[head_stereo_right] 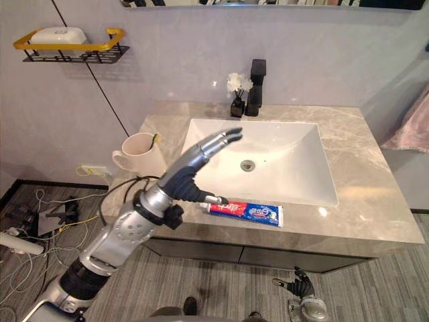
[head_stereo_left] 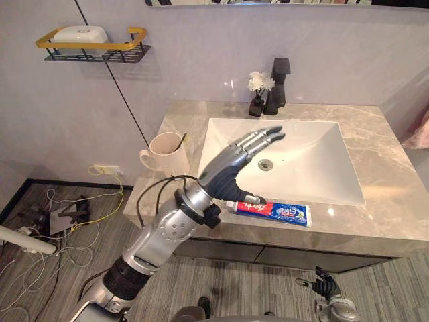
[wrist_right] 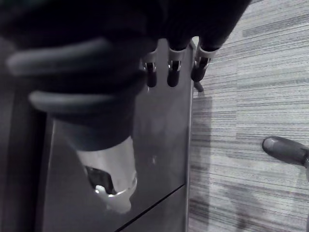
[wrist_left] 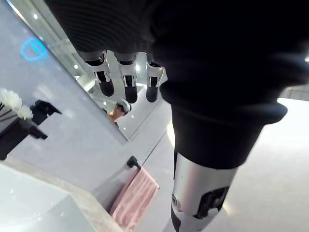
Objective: Organize washtable
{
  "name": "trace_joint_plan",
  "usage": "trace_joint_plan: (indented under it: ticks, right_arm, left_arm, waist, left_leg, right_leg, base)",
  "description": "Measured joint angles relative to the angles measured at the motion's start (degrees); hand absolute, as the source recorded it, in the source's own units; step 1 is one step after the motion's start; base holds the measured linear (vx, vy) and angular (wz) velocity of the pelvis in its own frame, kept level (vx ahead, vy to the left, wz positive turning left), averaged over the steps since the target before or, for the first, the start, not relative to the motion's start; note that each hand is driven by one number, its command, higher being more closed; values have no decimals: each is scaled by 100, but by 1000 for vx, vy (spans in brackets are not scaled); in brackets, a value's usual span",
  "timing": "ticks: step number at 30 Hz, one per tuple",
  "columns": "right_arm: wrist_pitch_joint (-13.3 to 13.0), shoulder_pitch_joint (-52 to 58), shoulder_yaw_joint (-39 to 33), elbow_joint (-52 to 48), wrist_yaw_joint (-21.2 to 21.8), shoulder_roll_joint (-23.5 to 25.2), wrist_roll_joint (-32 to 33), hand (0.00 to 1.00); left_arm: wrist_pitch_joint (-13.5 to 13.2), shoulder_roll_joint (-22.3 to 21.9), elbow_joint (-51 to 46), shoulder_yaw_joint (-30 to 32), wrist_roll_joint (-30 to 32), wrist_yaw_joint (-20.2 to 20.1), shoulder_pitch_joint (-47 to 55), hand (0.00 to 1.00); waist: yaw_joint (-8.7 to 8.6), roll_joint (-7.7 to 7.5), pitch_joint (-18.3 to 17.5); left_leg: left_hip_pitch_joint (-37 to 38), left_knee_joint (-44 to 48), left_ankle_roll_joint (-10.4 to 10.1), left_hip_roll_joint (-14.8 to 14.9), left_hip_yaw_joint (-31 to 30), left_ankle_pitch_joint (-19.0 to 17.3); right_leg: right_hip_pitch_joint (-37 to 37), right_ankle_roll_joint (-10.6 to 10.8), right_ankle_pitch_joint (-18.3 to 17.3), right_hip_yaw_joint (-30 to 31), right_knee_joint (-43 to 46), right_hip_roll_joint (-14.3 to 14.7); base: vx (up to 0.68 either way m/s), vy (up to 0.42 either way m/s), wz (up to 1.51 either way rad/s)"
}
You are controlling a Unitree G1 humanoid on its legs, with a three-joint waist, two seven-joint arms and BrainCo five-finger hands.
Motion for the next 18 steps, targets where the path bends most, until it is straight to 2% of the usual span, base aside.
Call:
trace_joint_plan:
  ticks: [8,13,18]
  right_arm:
    - [6,61,-161,-15,-2,116,9,0]
    - [14,-39,-285,-128,-5,153,47,0]
    - [15,-61,-285,-128,-9,155,50,0]
  left_arm:
    - [203,-243,672,-35,342,-24,-2,0]
    - [294,-288,1270,-44,559,-17,-9,0]
    - [347,-356,1804,-46,836,-16,-11,0]
  waist:
    - [-21,-65,3]
    - [-145,-75,13]
    - [-192,-74,24]
  left_leg:
    - [-98,7,-1,-9,2,5]
    - [-99,17,-2,-6,-2,5]
    - [-74,-9,-8,-2,30,5]
  right_leg:
    - [-89,7,6,2,49,-18]
    - [-85,9,7,-5,44,-15]
    - [-79,11,52,12,-48,-4]
  base:
    - [15,8,0]
    - [0,0,0]
    - [-18,8,-3]
